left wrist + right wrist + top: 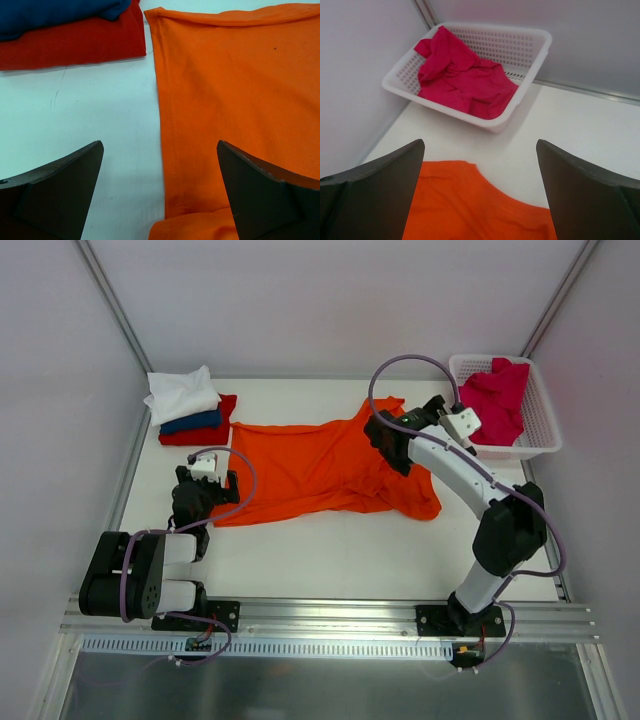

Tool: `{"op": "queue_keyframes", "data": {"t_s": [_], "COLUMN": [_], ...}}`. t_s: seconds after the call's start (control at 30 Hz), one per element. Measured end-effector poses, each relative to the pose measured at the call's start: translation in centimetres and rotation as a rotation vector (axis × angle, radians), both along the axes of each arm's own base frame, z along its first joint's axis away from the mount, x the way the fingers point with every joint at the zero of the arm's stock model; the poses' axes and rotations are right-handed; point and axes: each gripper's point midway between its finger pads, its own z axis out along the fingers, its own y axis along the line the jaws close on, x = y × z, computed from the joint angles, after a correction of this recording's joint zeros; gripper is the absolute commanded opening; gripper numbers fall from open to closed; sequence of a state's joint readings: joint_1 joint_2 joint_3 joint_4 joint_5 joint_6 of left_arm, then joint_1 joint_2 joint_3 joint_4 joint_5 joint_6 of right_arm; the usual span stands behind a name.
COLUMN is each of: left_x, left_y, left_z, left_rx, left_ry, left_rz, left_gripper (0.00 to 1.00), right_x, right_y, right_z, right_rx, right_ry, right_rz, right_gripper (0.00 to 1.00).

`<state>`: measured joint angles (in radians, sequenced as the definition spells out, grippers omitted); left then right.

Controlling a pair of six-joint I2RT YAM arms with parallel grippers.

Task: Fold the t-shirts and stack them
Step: Flatten out the tshirt

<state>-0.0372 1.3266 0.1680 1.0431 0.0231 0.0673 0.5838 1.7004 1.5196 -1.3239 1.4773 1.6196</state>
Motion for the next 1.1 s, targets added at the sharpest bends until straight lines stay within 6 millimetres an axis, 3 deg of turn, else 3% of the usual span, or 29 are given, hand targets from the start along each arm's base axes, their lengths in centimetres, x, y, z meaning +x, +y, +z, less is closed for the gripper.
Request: {"op": "queue_keyframes", "data": {"t_s": [0.13,0.27,0.47,0.67,0.77,0.87,0.97,1.1], "left_x": [0.0,0.0,0.0,0.0,0.0,0.0,0.0,0.0], "left_y": [0.0,0.0,0.0,0.0,0.0,0.0,0.0,0.0], "left_z": [0.0,0.0,0.0,0.0,0.0,0.0,0.0,0.0], "left_rx": [0.000,0.000,0.000,0.000,0.000,0.000,0.000,0.000], "left_ry": [0.000,0.000,0.000,0.000,0.000,0.000,0.000,0.000], "left_rz": [0.000,0.000,0.000,0.000,0.000,0.000,0.000,0.000], "left_gripper": [0.99,0.99,0.99,0.99,0.99,0.99,0.99,0.99], "right_x": [0.0,-0.5,-1.5,-1.0,-0.4,0.4,1.8,3.6], "right_y": [2.0,3.3,3.9,4.4,5.1,7.1,10.5,16.0], "right_z": [0.2,0.5,0.8,1.7,0.4,-2.2,-4.4,-4.8], "right_rx": [0.053,0.022,-0.039,-0.067,-0.069,-0.020,0.053,0.108], "right_ry": [-0.076,-0.029,0.053,0.082,0.144,0.246,0.344,0.394], "right_rz": [0.042,0.095,0.147,0.169,0.200,0.292,0.471,0.774], "right_gripper": [0.99,1.00,0.99,0.99,0.99,1.00,1.00,0.99]}}
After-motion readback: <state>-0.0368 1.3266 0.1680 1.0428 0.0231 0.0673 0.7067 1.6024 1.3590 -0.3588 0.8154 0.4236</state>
